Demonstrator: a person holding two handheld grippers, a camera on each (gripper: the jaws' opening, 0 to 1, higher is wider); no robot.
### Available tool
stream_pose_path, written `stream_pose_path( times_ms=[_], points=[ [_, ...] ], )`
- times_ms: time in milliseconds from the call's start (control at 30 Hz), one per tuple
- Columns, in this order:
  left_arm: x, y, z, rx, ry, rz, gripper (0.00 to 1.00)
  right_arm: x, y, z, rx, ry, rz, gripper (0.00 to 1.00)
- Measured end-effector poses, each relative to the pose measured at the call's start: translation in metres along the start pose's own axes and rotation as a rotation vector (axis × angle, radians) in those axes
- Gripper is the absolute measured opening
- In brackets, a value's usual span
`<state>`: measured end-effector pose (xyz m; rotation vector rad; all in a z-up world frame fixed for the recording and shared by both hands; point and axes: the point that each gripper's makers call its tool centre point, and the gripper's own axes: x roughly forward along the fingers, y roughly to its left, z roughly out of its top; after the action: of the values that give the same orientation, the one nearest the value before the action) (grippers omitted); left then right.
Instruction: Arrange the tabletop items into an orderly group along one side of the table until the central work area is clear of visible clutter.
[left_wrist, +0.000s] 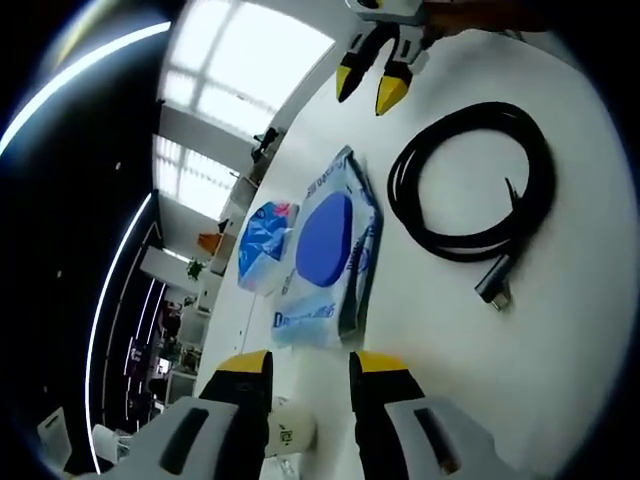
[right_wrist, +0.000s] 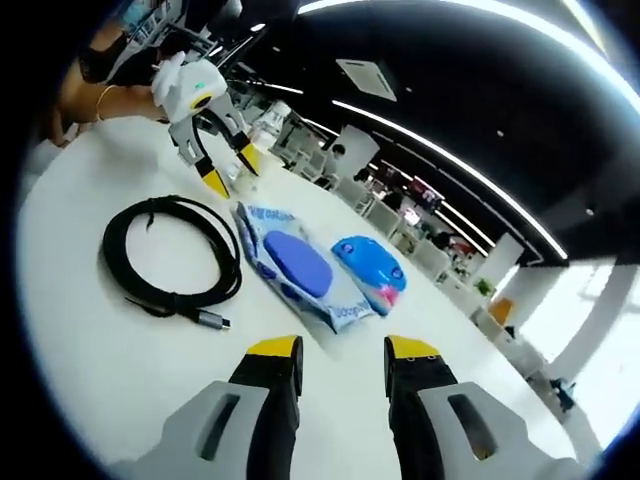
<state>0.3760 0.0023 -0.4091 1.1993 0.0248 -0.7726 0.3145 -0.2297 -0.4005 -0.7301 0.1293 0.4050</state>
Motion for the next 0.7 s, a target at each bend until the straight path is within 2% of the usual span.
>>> stream_pose_path(
  times_ms=[233,300,367,433,500,600,700],
  points=[
    [0.01,-0.003,0.005,0.028,0.006,-0.008,0.3,0.007,-0.001,-0.003,-0.021,0.011,-0.003,0.3],
    [0.011,-0.002,0.008,0.067,0.009,0.005,0.3,0.007,-0.002,-0.004,-0.023,0.013,-0.004,0.31],
    [0.013,-0.003,0.01,0.073,0.009,0.0,0.3,0.009,-0.002,-0.006,-0.025,0.018,-0.002,0.31],
    [0.015,-0.004,0.009,0.087,0.02,-0.004,0.29,0.01,-0.001,-0.008,-0.038,0.025,0.0,0.31],
    [0.015,-0.003,0.007,0.094,0.029,-0.007,0.3,0.011,-0.003,-0.009,-0.089,0.04,-0.014,0.31],
    [0.013,-0.004,0.007,0.087,0.021,-0.013,0.29,0.013,-0.003,-0.009,-0.095,0.039,-0.01,0.31],
    [0.013,-0.003,0.003,0.133,0.046,0.002,0.29,0.018,-0.004,-0.009,-0.099,0.04,-0.006,0.31]
  ],
)
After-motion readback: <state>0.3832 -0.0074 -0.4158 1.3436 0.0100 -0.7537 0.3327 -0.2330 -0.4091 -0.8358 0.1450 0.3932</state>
